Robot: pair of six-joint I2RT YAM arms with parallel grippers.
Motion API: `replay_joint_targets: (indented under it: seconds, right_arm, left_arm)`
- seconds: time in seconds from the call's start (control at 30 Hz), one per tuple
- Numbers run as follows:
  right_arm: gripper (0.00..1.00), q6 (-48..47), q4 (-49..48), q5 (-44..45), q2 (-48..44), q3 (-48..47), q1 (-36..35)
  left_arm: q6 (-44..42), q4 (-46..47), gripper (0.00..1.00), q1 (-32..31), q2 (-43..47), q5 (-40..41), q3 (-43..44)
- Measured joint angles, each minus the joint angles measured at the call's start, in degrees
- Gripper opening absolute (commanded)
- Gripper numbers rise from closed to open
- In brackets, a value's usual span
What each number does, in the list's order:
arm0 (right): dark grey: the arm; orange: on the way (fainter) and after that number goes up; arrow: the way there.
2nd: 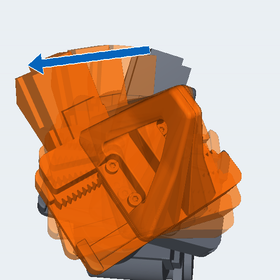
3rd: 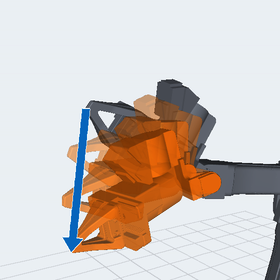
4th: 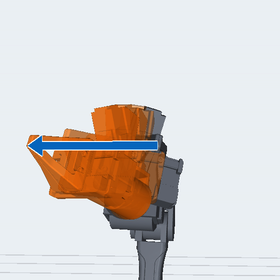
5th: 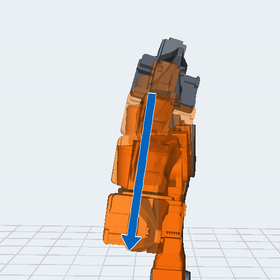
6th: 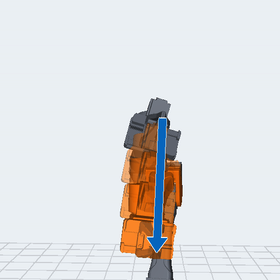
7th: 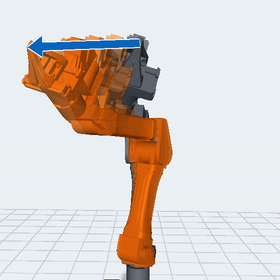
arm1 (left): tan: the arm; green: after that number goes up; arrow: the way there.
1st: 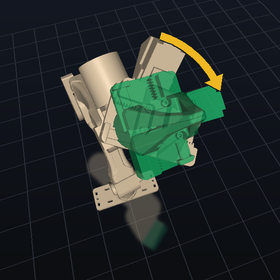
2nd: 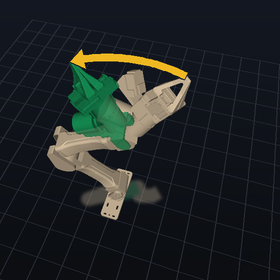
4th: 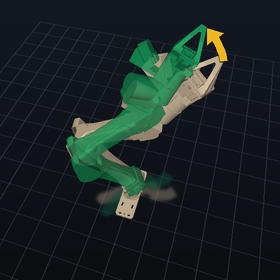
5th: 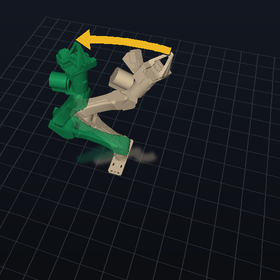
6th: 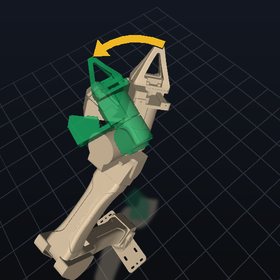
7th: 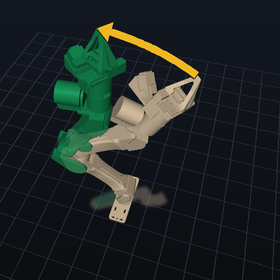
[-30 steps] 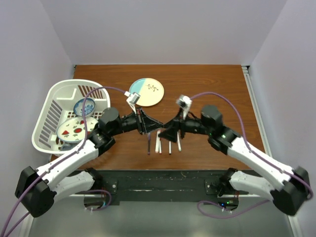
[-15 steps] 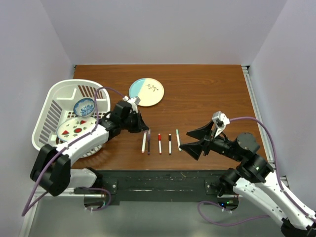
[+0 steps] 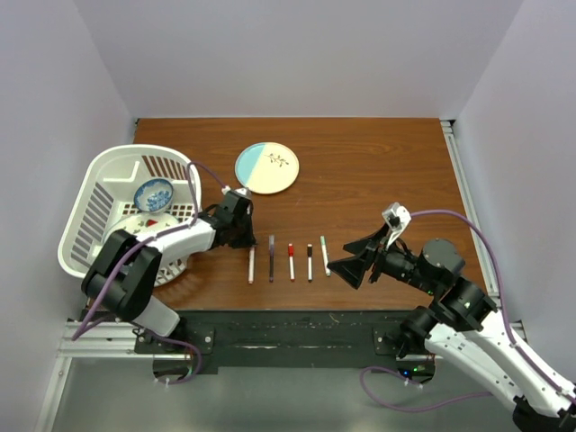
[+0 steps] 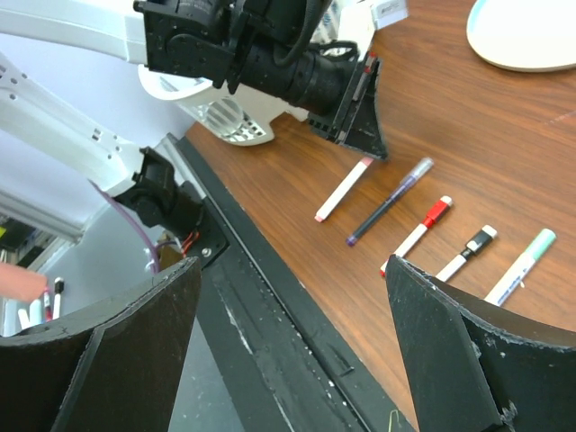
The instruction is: Insert the pens into the pen caps
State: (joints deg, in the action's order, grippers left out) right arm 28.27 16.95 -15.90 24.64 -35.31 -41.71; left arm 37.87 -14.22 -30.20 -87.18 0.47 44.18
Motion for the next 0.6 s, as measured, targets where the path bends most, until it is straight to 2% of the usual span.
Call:
replay_joint_targets:
  seconds: [0.1,0.17,0.2,0.23,0.3,0.37,0.4,0.6]
  right_arm:
    - [0.87,0.02,0.87,0.83,0.04,-0.46,0.00]
    - [0.87,0.07,1.38,1.46,0.04,-0.59,0.00]
    - [0.87,0.07,1.55,1.49,0.04,-0.59,0.00]
    - [0.87,0.13,1.81,1.51,0.09,-0.61,0.00]
    - [0.87,0.22,2.08,1.51,0.09,-0.61,0.00]
    - [0.88,0.24,2.32,1.49,0.11,-0.61,0.00]
    - [0.88,0.24,2.60,1.49,0.11,-0.66,0.00]
    - [0.97,-0.02,5.84,3.08,0.11,-2.54,0.00]
  left_arm:
    - [0.00,0.26,0.43,0.20,-1.79,0.02,0.59]
    - [0.07,0.74,0.52,0.24,-2.67,-0.35,1.44]
    - [-0.07,1.14,0.66,0.24,-2.86,-0.37,1.86]
    - [0.02,1.38,0.74,0.22,-3.06,-0.79,2.16]
    - [-0.39,1.57,0.84,0.22,-2.78,-1.62,2.58]
    - [-0.79,1.20,0.87,0.24,-2.10,-2.40,2.84]
    - [-0.98,0.87,0.99,0.24,-1.42,-2.93,2.86]
    - [-3.61,-2.21,1.00,0.24,9.42,-8.63,4.72]
